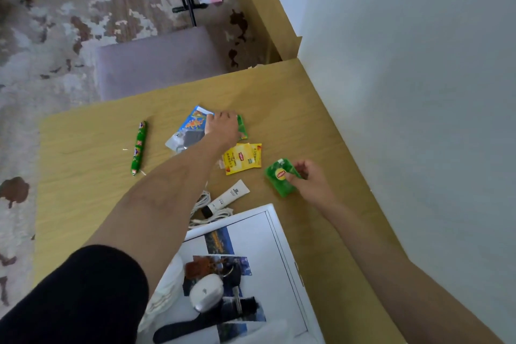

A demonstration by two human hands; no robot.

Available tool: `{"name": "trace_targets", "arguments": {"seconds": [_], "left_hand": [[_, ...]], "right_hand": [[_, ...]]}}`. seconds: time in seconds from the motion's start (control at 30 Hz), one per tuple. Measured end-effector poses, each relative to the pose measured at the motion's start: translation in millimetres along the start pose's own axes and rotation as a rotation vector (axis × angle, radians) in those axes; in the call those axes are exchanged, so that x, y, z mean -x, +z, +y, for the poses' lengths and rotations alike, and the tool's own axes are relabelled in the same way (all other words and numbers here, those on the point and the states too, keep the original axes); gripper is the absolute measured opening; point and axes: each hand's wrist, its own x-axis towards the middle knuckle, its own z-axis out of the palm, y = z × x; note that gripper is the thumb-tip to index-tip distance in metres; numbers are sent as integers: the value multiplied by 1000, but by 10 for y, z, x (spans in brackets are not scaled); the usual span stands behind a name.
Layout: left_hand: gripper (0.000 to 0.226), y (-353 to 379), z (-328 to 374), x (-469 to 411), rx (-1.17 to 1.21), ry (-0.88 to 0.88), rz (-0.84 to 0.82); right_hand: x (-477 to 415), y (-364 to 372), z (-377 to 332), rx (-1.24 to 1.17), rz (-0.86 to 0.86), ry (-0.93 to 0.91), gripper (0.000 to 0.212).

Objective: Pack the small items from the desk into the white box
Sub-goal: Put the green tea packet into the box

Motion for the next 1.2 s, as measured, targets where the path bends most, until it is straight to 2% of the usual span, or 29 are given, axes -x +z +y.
{"name": "trace_targets", "arguments": {"seconds": [0.1, 0.13, 0.23, 0.33, 0.47, 0.6, 0.67, 0.8, 0.93, 1.0, 1.1, 1.2], "left_hand": [[69, -27, 8, -33, 8, -51, 13], [63, -48, 12, -16, 33, -67, 40], [24, -167, 24, 135, 166, -59, 171], [15, -381, 45, 438, 344, 14, 225], [28, -630, 162, 1118, 834, 3, 158], [26, -699, 356, 1932, 1166, 21, -15], [25, -689, 412, 2328, 1290, 51, -82], [28, -677, 460, 2917, 1373, 129, -102], [30, -634, 393, 3255, 1426, 55, -111], [29, -599, 314, 3357, 1371, 48, -130], [15, -559, 204, 3465, 1215, 169, -167], [17, -500, 103, 3532, 1093, 219, -191]], "right_hand": [[83, -106, -79, -25, 13, -35, 19], [127, -145, -111, -41, 25, -51, 19], [296, -263, -237, -144, 62, -89, 19], [517, -387, -396, -279, 24, -122, 20], [827, -555, -590, -356, -51, -205, 24], [1074, -618, -800, -377, -81, -322, 8], [1171, -587, -860, -295, -136, -422, 5], [1332, -410, -842, 81, -248, -553, 6], [1495, -153, -816, 228, -303, -683, 5], [1573, -33, -782, 259, -287, -752, 7], [1710, 89, -720, 268, -257, -801, 11], [1827, 155, -694, 360, -256, -769, 11]]}}
